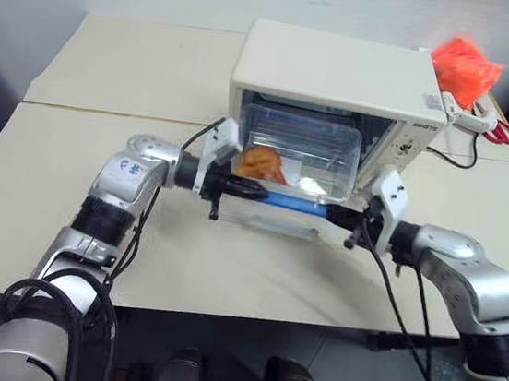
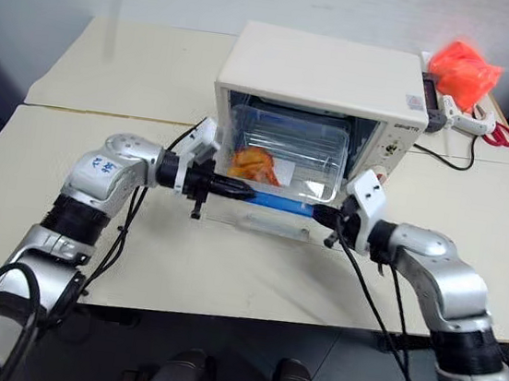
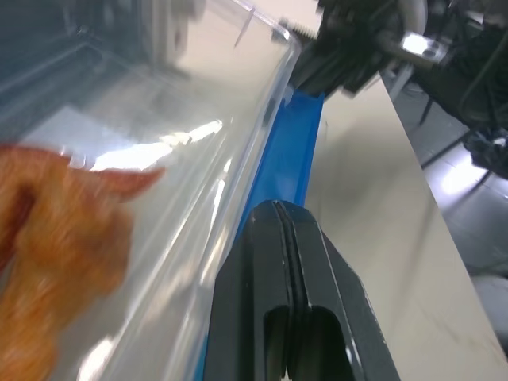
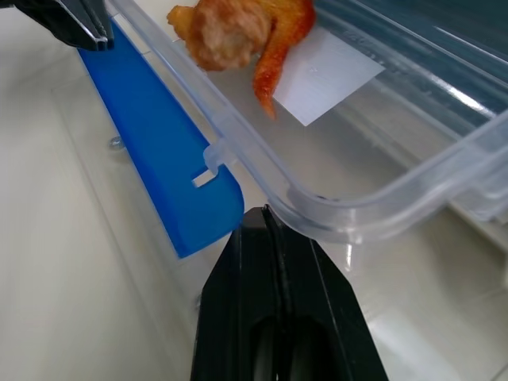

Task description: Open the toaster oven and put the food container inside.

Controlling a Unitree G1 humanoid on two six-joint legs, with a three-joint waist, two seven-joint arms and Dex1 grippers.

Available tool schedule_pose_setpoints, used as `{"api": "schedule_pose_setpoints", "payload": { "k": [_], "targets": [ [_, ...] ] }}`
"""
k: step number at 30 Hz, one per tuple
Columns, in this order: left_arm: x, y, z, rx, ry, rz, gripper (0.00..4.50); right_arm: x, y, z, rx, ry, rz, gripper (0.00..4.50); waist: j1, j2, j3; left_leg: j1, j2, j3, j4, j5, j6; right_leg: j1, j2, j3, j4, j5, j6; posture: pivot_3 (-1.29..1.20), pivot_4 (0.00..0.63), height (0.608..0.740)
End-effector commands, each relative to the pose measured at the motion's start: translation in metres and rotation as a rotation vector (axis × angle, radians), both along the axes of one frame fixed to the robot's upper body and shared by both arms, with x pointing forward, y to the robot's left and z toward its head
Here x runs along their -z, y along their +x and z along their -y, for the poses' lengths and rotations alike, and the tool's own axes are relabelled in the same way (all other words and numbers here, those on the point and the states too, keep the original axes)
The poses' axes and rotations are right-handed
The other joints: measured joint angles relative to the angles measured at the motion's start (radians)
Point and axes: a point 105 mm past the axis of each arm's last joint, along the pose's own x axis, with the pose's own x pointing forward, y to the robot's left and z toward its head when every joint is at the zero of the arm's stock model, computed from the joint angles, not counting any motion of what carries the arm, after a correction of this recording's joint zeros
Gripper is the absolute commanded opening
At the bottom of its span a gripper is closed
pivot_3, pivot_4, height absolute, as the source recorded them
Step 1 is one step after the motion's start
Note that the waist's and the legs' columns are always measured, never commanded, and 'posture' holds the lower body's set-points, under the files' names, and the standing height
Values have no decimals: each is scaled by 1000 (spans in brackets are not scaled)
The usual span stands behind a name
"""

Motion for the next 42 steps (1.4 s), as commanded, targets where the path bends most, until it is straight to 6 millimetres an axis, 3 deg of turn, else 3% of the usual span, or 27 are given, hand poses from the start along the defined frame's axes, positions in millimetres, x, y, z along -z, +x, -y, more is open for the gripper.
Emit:
{"api": "schedule_pose_setpoints", "payload": {
  "k": [1,7,19,22,25,29,35,42],
  "targets": [
    [-16,20,1,-96,-48,78,0,-31,22,-3,57,22,174,12,-3,0,0,0,0,0,0,0,0,0,0,0,0,0,0,0,150,740],
    [-37,51,1,-270,-128,166,0,-54,51,0,165,93,271,12,-16,0,0,-1,0,0,-1,0,-1,-1,0,-1,0,0,0,0,150,740],
    [-32,50,3,-251,-77,214,0,-37,44,-8,104,67,215,12,-21,0,0,-3,-1,-2,1,0,-1,-1,-1,-3,0,1,1,0,150,740],
    [-32,47,6,-233,-77,221,0,-22,34,-8,34,4,137,12,-20,0,0,-3,-1,-2,1,0,-1,-1,-1,-3,0,1,1,0,150,740],
    [-33,46,7,-231,-83,224,0,-9,8,-10,-95,-34,51,12,-17,0,0,-4,-1,-3,0,0,0,-1,-1,-3,-1,1,1,0,150,740],
    [-34,46,7,-230,-88,225,0,-12,-7,-13,-168,-27,41,12,-23,0,0,-4,-1,-2,0,0,0,-1,-1,-4,-1,1,1,0,150,740],
    [-28,44,10,-222,-75,220,0,-39,18,-17,-54,66,123,12,-23,0,0,-2,0,-1,0,1,-1,-1,-1,-3,0,1,1,0,150,740],
    [-24,52,2,-272,-44,237,0,-42,52,-19,79,46,168,12,-21,0,0,-3,-1,-2,0,0,-1,-1,-1,-3,-1,1,1,0,150,740]
  ]
}}
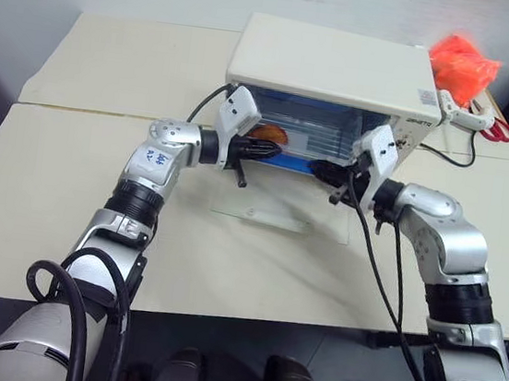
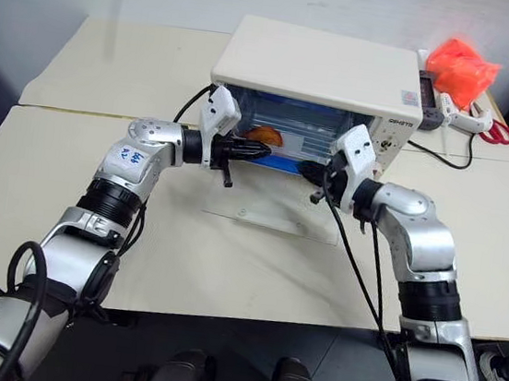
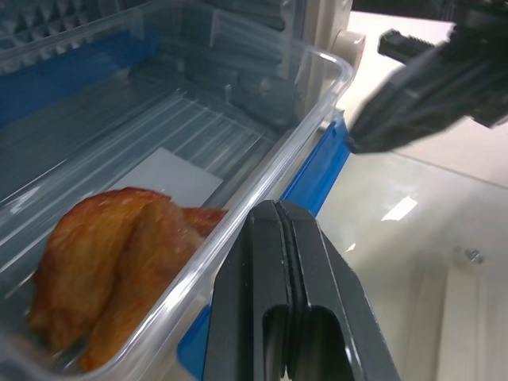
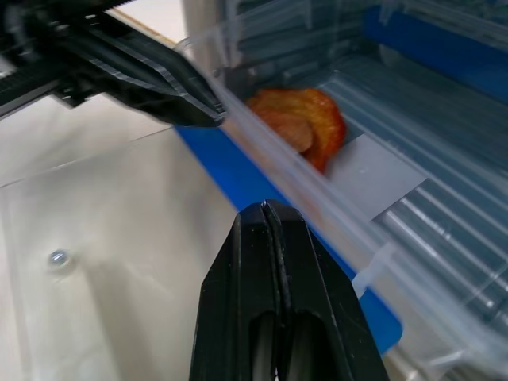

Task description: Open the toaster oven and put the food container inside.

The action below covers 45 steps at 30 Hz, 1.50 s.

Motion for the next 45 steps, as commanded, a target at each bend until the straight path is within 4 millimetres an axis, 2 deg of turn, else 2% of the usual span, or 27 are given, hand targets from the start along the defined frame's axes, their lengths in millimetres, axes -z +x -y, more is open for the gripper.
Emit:
{"api": "schedule_pose_setpoints", "payload": {
  "k": [1,6,9,11,15,19,23,27,32,34,39,42,45],
  "targets": [
    [-9,7,-2,-42,-4,54,0,-9,18,5,101,-7,65,12,-2,0,0,0,0,0,0,0,0,0,0,0,0,0,0,0,150,740],
    [-20,24,-5,-168,-36,115,0,-19,34,9,194,40,108,12,-6,0,0,0,0,0,0,0,0,0,0,0,0,0,0,0,150,740],
    [-28,29,-8,-204,-71,135,0,-23,32,5,162,53,121,12,-6,0,0,0,0,0,0,0,0,0,0,0,1,0,0,0,150,740],
    [-35,26,-10,-189,-99,142,0,-24,23,3,111,60,117,12,-6,0,0,0,0,0,0,0,0,0,0,0,1,0,0,0,150,740],
    [-48,8,-15,-117,-149,122,0,-27,-3,5,13,51,112,12,-5,0,0,-1,0,0,-1,0,0,-1,0,0,0,0,0,0,150,740],
    [-60,-30,-25,-15,-166,82,0,-31,-27,23,-3,31,98,12,-6,0,0,-3,0,-1,-2,0,0,-4,0,0,0,0,0,0,150,740],
    [-70,-70,-57,4,-162,32,0,-18,-50,59,78,-42,42,12,-4,0,0,-5,1,-2,-1,0,0,-7,0,0,1,0,0,0,150,740],
    [-78,-106,-101,-1,-124,-10,793,6,-73,96,192,-80,-44,0,-5,0,0,-5,1,-5,-1,0,-1,-6,0,1,1,0,0,0,150,740],
    [-92,-136,-134,-4,-113,-75,2214,40,-93,114,272,-97,-130,0,-1,0,0,-4,1,-7,-1,0,0,-6,0,2,1,0,0,0,150,740],
    [-91,-143,-139,-6,-84,-87,2867,54,-97,110,283,-63,-172,0,0,0,0,-3,0,-7,-1,0,0,-5,0,3,1,0,0,0,150,740],
    [-93,-143,-141,-13,-82,-76,4431,92,-105,79,221,-38,-262,0,-1,0,0,5,0,-8,-3,0,0,3,0,3,0,0,-1,0,150,740],
    [-95,-144,-137,7,-79,-68,4473,104,-104,58,181,-11,-289,0,-3,1,0,6,0,-7,-5,0,0,3,0,4,0,-1,-1,0,150,740],
    [-95,-142,-136,-1,-62,-45,4473,108,-99,41,155,16,-289,0,-7,0,0,7,1,-7,-6,0,-1,2,1,5,0,-1,-1,0,150,740]
  ]
}}
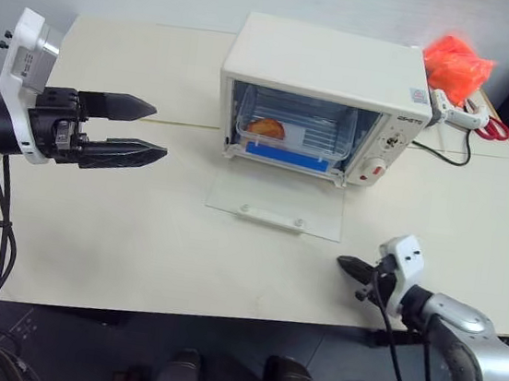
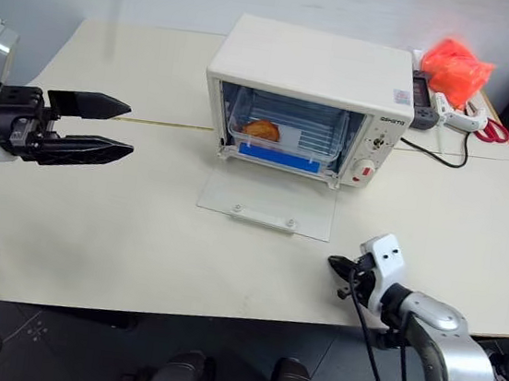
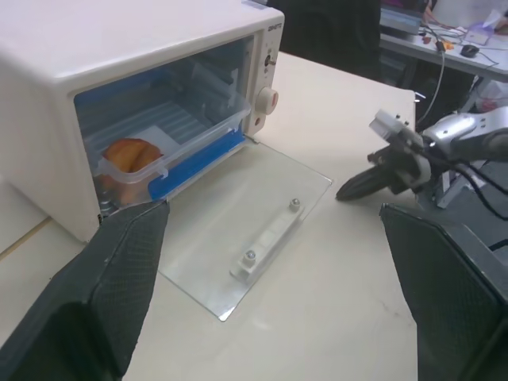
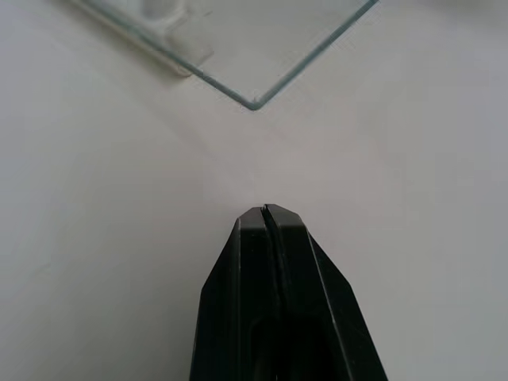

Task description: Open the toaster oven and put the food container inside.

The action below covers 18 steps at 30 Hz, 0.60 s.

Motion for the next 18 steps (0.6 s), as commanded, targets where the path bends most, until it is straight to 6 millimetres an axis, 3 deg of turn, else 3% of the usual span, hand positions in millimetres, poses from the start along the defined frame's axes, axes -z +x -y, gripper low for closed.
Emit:
{"api": "schedule_pose_setpoints", "payload": {
  "k": [1,5,8,18],
  "targets": [
    [-11,-2,4,0,43,86,4473,-1,5,-19,-32,27,28,0,-2,0,0,0,0,0,-1,0,0,0,0,0,0,0,0,0,150,740],
    [-16,0,5,-1,25,102,4473,-8,21,-26,-22,28,74,0,-2,0,0,1,0,1,-1,0,-1,-1,0,1,0,0,-1,0,150,740],
    [-17,-1,4,1,28,106,4473,-25,31,-23,-22,24,134,0,0,0,0,0,0,1,-1,0,-1,-1,0,1,0,0,-1,0,150,740],
    [-12,2,4,1,39,109,4473,-143,66,-23,-27,93,448,0,-1,0,0,0,0,1,-2,0,-1,-2,0,1,0,0,-1,0,150,740]
  ]
}}
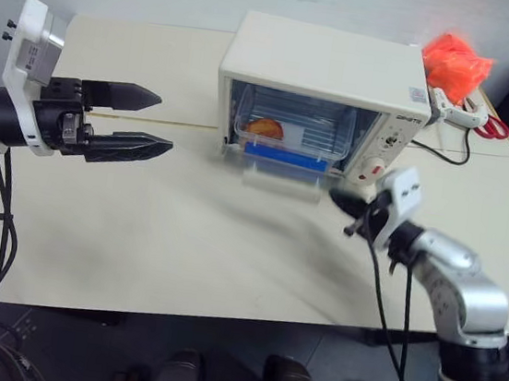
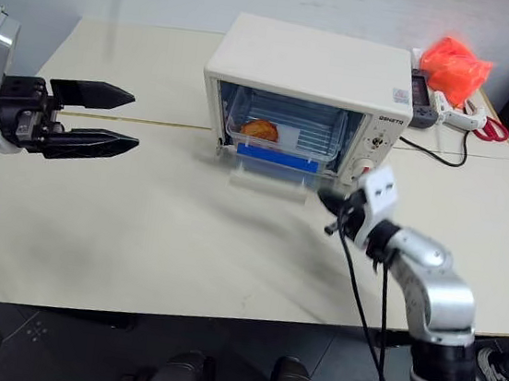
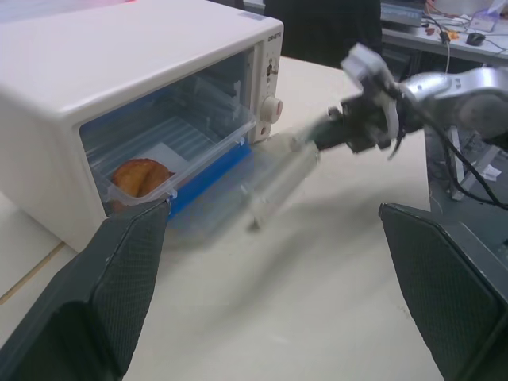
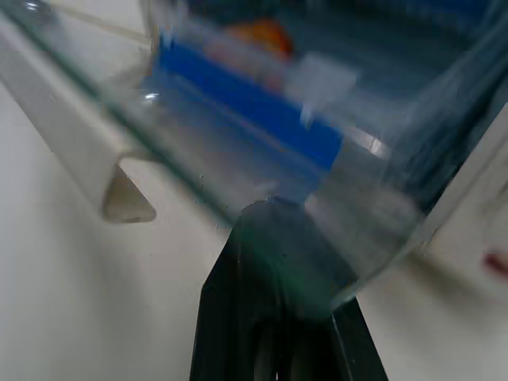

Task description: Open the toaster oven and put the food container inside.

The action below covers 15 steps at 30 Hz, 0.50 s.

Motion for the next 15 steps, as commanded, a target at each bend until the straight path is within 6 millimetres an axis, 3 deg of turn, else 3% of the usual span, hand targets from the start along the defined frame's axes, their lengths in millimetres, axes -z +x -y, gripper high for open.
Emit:
{"api": "schedule_pose_setpoints", "payload": {
  "k": [1,6,13,15],
  "targets": [
    [-5,-1,-1,-2,13,39,4473,-32,8,4,26,57,87,0,0,0,0,0,0,0,0,0,0,0,0,0,0,0,0,0,150,740],
    [-2,2,-2,-12,10,40,4473,-31,6,10,10,24,75,0,5,0,0,-1,-1,0,-1,0,0,0,-1,0,0,0,0,0,150,740],
    [4,4,-13,-54,22,30,4473,-31,-42,60,-134,-50,-81,0,6,0,0,-2,-2,1,0,-1,2,0,-3,0,-2,0,0,0,150,740],
    [6,6,-17,-70,31,29,4500,-38,-61,80,-171,-71,-142,583,6,0,0,-2,-1,3,0,-1,2,0,-1,-1,-2,0,0,0,150,740]
  ]
}}
